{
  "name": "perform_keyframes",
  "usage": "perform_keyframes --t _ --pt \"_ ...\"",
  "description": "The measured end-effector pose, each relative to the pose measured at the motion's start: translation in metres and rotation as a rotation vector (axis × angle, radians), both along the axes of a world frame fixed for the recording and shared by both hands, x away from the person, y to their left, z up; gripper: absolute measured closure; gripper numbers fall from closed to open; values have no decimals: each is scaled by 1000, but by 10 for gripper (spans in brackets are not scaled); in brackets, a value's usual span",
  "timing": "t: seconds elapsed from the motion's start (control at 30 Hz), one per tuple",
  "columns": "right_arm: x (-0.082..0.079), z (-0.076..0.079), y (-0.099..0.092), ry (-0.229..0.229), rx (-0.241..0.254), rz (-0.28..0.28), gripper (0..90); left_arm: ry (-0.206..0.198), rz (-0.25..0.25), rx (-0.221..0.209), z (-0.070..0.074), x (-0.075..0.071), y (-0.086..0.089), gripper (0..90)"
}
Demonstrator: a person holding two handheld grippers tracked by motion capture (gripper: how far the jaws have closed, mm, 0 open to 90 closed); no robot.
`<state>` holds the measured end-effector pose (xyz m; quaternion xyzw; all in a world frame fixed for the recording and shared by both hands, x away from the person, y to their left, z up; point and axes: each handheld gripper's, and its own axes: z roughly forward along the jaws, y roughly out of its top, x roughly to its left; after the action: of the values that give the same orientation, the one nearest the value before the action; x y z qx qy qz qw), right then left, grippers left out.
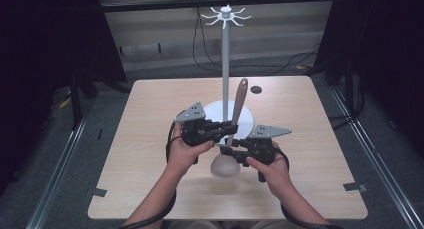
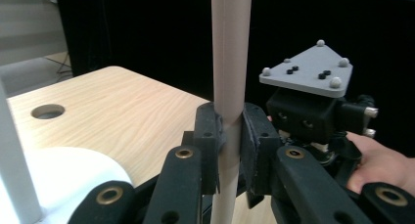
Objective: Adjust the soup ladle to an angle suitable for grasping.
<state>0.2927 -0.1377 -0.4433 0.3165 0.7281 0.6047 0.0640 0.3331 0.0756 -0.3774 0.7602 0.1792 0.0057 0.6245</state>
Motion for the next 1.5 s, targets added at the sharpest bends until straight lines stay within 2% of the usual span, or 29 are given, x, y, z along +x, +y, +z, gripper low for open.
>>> perform_keyframes --t 0.1,0.17,0.27,0.43,0.47,0.5,0.57,0.63,0.7,0.73,0.83,0.87,0.93,1.0,1.17,1.27,1.5 --pt "0 0 0 -6 9 6 773 2 -10 -2 -1 -1 0 789" --pt "0 -1 0 -9 7 12 787 8 -12 -8 -2 0 1 788" --pt "0 -1 0 -31 -25 21 798 21 -18 -18 -6 3 4 785" --pt "1 3 2 -25 -65 42 805 28 -28 -25 -7 5 8 772" --pt "1 3 2 -25 -74 45 805 19 -31 -19 -7 6 9 757" --pt "1 3 2 -22 -81 46 805 27 -27 -26 -7 5 10 715" --pt "2 3 0 -16 -82 42 806 7 -20 -16 -7 5 12 630" --pt "4 3 -3 -7 -75 41 806 -3 -4 -2 -6 4 15 612" --pt "5 4 -6 -7 -87 28 806 -7 16 9 -7 4 18 556" --pt "6 4 -7 -9 -92 28 806 -33 32 32 -8 4 21 520" --pt "8 8 -12 -10 -112 22 806 -42 86 78 -12 3 25 387" --pt "8 9 -13 -10 -114 22 806 -48 95 99 -15 3 27 377" --pt "9 11 -15 -13 -119 20 806 -36 114 114 -19 3 30 334" --pt "10 14 -17 -13 -120 22 806 -52 135 153 -23 2 32 282" --pt "14 19 -20 -12 -120 27 806 -41 179 185 -34 2 41 219" --pt "16 20 -22 -10 -123 27 805 -38 211 219 -40 3 46 190" --pt "21 24 -23 -11 -125 26 805 13 242 229 -58 7 56 142"
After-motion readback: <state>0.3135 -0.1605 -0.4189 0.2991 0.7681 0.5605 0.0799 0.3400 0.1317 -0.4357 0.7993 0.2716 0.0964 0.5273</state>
